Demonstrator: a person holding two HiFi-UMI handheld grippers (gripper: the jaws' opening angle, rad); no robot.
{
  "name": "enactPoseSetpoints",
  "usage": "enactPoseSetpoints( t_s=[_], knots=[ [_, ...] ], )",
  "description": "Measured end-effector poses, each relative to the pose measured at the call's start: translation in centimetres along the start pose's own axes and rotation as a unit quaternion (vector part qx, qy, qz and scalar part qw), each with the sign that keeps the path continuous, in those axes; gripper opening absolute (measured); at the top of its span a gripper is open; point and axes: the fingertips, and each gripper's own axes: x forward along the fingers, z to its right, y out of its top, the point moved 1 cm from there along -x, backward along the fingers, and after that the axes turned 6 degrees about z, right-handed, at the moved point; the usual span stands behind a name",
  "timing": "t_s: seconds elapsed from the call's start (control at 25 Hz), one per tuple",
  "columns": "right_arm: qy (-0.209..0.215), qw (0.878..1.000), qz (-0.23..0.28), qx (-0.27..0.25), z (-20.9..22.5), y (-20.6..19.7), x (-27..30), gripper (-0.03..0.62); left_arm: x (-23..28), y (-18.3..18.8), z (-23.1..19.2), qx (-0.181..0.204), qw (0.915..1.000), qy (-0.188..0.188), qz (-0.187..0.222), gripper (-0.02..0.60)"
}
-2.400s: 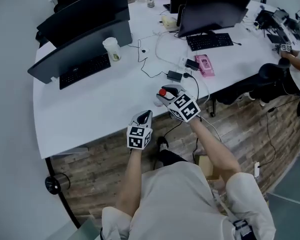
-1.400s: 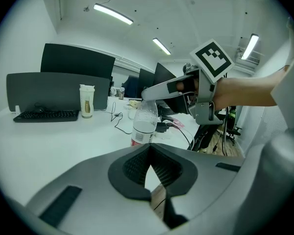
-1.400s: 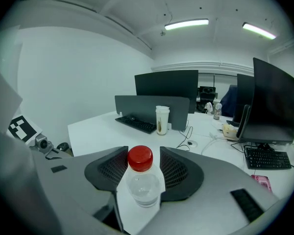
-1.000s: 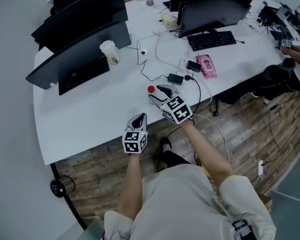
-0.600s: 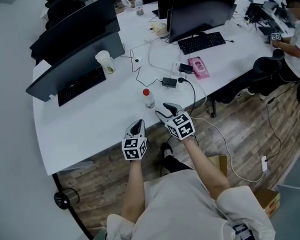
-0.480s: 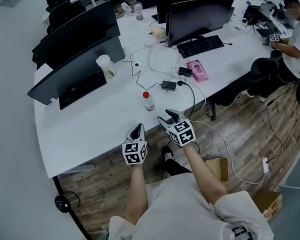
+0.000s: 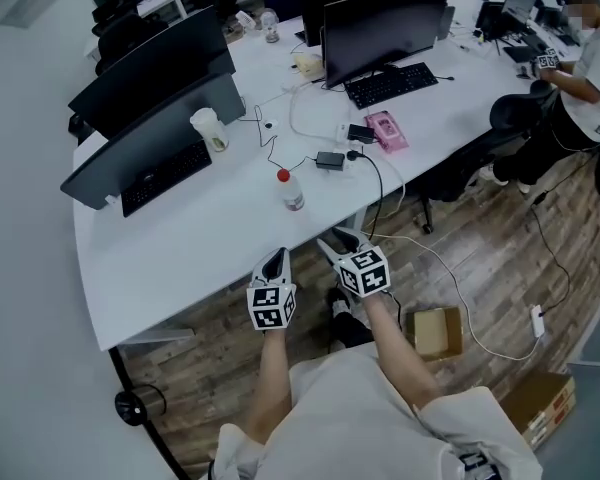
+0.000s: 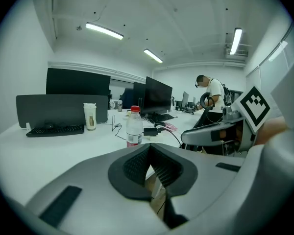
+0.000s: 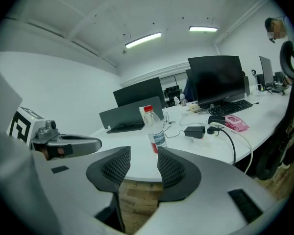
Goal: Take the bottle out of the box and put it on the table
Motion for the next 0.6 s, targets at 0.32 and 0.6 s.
enactPoseSetpoints(
  t_s=[0.32,0.6],
  knots=[
    [-0.004,1.000,0.022,-0.014,-0.1,-0.1,-2.9,0.123,-1.4,0.3,1.4,-0.007,0.9997,0.008,0.021,0.014],
    [0.000,0.999,0.026,-0.027,-0.6,0.1,-3.8,0.044,-1.6,1.2,2.3,-0.002,0.9996,-0.001,0.029,0.014]
  ],
)
